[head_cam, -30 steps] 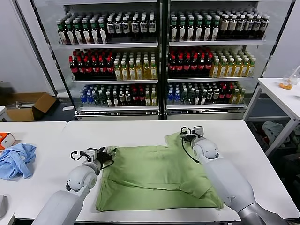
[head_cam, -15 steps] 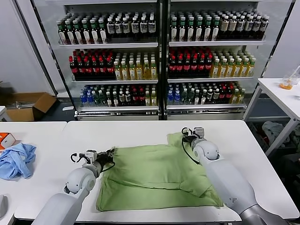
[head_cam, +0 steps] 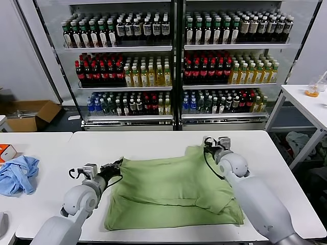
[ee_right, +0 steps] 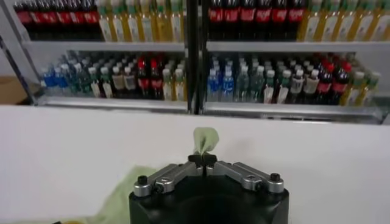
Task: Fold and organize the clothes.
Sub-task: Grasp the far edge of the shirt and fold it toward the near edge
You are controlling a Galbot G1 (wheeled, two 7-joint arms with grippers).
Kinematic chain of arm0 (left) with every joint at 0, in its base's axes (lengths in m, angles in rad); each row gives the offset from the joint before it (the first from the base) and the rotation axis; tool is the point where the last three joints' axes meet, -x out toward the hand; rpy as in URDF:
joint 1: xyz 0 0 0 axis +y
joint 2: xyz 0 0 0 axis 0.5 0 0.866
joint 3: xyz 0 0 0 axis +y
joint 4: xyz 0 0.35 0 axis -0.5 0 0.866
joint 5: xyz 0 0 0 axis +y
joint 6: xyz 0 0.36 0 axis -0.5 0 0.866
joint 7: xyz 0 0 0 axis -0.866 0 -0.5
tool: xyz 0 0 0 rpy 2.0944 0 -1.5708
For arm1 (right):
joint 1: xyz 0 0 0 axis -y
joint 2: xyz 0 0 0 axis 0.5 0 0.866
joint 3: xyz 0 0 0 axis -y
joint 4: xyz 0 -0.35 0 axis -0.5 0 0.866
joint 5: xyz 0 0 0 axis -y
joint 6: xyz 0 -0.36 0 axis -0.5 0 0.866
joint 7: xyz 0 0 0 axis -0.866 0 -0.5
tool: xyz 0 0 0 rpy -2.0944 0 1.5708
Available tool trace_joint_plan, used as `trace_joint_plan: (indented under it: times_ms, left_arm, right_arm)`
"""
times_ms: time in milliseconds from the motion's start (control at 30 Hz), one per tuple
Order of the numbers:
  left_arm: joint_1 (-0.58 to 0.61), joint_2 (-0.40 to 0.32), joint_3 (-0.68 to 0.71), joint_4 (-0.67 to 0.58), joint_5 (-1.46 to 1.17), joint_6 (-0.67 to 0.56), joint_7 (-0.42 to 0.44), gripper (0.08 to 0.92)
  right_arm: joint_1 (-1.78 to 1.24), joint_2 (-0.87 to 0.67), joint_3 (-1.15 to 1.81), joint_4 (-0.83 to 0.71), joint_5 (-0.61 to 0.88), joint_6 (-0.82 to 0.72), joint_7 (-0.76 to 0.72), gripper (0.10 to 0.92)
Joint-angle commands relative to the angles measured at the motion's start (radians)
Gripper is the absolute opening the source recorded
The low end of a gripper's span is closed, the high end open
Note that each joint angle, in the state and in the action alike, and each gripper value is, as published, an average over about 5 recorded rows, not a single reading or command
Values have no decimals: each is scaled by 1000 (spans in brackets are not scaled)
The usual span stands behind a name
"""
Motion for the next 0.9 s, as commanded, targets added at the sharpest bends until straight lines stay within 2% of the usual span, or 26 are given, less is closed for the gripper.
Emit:
trace_joint_plan:
  times_ms: [33, 433, 667, 900]
  left_arm:
    - [148, 5, -61, -168, -56, -8, -4, 92]
    - [331, 39, -144, -305, -67, 11, -7, 92]
    - [397, 43, -161, -330, -48, 36, -9, 92]
    - [411, 41, -162, -311, -14, 56, -7, 92]
  right_arm:
    - [-172, -133, 100, 304, 34, 2, 15, 105]
    - [-554, -247, 287, 594, 57, 1, 50, 105]
    - [-749, -228, 375, 664, 38, 1, 90, 105]
    - [-830, -200, 397, 666, 21, 1, 119, 105]
